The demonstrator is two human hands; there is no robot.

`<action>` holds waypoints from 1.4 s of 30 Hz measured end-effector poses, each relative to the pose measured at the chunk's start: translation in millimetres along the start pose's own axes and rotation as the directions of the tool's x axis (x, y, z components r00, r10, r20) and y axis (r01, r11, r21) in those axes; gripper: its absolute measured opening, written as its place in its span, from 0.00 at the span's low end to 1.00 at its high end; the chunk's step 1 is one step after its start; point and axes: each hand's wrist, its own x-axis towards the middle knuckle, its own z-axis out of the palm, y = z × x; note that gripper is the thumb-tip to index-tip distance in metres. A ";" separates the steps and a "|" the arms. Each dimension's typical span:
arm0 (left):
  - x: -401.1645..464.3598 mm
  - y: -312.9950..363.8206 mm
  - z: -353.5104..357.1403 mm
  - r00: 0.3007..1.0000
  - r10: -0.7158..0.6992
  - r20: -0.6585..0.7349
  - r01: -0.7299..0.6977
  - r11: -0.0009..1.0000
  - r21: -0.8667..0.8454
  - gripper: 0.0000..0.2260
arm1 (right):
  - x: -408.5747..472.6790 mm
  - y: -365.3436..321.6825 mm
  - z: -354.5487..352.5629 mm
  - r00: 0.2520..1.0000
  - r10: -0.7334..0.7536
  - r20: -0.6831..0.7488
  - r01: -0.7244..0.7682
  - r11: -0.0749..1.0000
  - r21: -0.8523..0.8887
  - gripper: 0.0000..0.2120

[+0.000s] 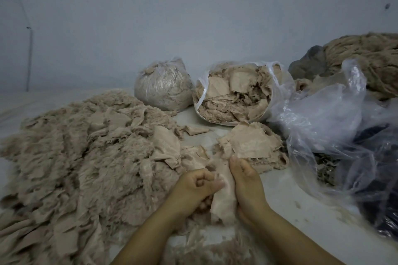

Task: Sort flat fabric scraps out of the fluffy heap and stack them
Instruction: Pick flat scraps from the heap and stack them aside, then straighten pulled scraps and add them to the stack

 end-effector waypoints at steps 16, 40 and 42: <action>7.6 4.3 -4.3 0.894 0.005 -0.449 -0.146 0.949 -0.279 0.14 | -9.4 -5.8 3.9 0.998 0.008 0.061 0.001 0.988 -0.152 0.17; 6.7 1.6 -14.1 0.857 0.066 -0.511 -0.173 0.971 -0.166 0.12 | 11.2 -12.3 -11.6 1.000 -0.011 -0.003 0.011 0.996 0.087 0.13; 6.9 2.6 -18.3 0.846 0.077 -0.528 -0.180 0.973 -0.146 0.13 | 28.6 -29.2 -16.8 0.998 -0.051 -0.027 0.051 0.999 -0.001 0.11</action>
